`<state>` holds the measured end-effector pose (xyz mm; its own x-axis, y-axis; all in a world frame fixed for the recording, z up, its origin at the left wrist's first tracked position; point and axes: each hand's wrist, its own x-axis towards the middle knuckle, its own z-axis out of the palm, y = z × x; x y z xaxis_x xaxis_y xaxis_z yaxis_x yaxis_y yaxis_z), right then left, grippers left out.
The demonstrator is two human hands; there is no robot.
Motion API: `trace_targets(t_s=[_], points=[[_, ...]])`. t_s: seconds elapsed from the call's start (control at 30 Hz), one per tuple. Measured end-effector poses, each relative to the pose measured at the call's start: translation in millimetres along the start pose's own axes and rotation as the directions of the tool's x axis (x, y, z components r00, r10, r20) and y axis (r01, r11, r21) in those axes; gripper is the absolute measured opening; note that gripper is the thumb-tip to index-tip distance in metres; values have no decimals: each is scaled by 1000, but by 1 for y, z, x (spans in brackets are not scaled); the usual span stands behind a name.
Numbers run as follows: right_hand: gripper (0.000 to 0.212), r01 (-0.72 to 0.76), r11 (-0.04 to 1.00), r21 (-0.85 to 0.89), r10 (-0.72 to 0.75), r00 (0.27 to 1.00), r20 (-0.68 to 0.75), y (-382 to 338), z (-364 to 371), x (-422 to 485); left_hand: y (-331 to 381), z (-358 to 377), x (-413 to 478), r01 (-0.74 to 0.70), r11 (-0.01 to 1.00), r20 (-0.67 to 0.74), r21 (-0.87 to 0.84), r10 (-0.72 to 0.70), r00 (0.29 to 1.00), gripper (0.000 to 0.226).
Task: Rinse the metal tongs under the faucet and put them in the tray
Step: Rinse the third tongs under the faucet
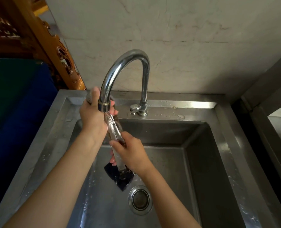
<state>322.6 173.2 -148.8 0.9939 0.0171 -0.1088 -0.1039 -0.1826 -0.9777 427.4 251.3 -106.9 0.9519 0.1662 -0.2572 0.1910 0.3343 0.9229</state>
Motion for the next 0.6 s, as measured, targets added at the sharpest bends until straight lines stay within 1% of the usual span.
trace_targets(t_s=[0.03, 0.07, 0.1, 0.13, 0.17, 0.2, 0.23, 0.27, 0.3, 0.37, 0.4, 0.43, 0.47, 0.5, 0.53, 0.57, 0.6], points=[[19, 2, 995, -103, -4, 1000, -22, 2, 1, -2, 3, -2, 2, -12, 1000, -35, 9, 12, 999, 32], [24, 4, 987, -160, -11, 999, -40, 4, 0, -3, 6, -3, 4, -10, 1000, -66, 20, 12, 998, 35], [26, 5, 986, -167, -14, 999, -51, 4, 1, -5, 7, -4, 5, -1, 1000, -89, 24, 3, 996, 38], [24, 5, 991, -131, -13, 998, -59, 4, 1, -7, 8, -5, 6, 9, 1000, -101, 16, -7, 995, 40], [18, 3, 996, -84, -8, 998, -65, 2, 3, -9, 8, -6, 7, 10, 1000, -109, 10, -9, 994, 44], [13, 14, 996, -85, -21, 996, -90, 1, 5, -11, 9, -6, 8, 8, 1000, -116, 16, -6, 993, 48], [18, 46, 984, -170, -70, 988, -136, 0, 7, -15, 10, -8, 8, 9, 1000, -121, 30, -5, 993, 50], [26, 95, 954, -285, -149, 974, -173, 0, 11, -18, 12, -9, 7, 14, 1000, -116, 26, -11, 993, 48], [34, 159, 905, -394, -253, 946, -201, 0, 14, -21, 13, -10, 7, 19, 1000, -104, 2, -19, 994, 44], [49, 263, 778, -571, -449, 868, -212, 2, 14, -20, 15, -11, 8, 15, 999, -89, -29, -17, 996, 38], [57, 273, 744, -610, -482, 852, -206, 3, 12, -17, 16, -12, 9, 12, 999, -89, -34, -15, 996, 37], [65, 251, 776, -579, -435, 877, -203, 3, 9, -13, 17, -13, 9, 18, 999, -84, -46, -22, 996, 38], [70, 197, 856, -477, -314, 933, -178, 2, 5, -7, 18, -14, 10, 35, 997, -67, -65, -40, 997, 39], [71, 113, 937, -332, -153, 983, -97, 1, 1, 0, 18, -14, 10, 50, 996, -45, -78, -53, 998, 40], [64, 12, 984, -178, -8, 1000, 24, 0, -2, 5, 19, -14, 11, 55, 995, -25, -81, -57, 998, 43], [54, -76, 997, -27, 79, 987, 137, -2, -5, 10, 21, -14, 10, 52, 996, -9, -71, -53, 999, 46], [45, -139, 985, 105, 115, 972, 203, -2, -7, 14, 23, -13, 10, 46, 997, 11, -60, -45, 999, 50]])
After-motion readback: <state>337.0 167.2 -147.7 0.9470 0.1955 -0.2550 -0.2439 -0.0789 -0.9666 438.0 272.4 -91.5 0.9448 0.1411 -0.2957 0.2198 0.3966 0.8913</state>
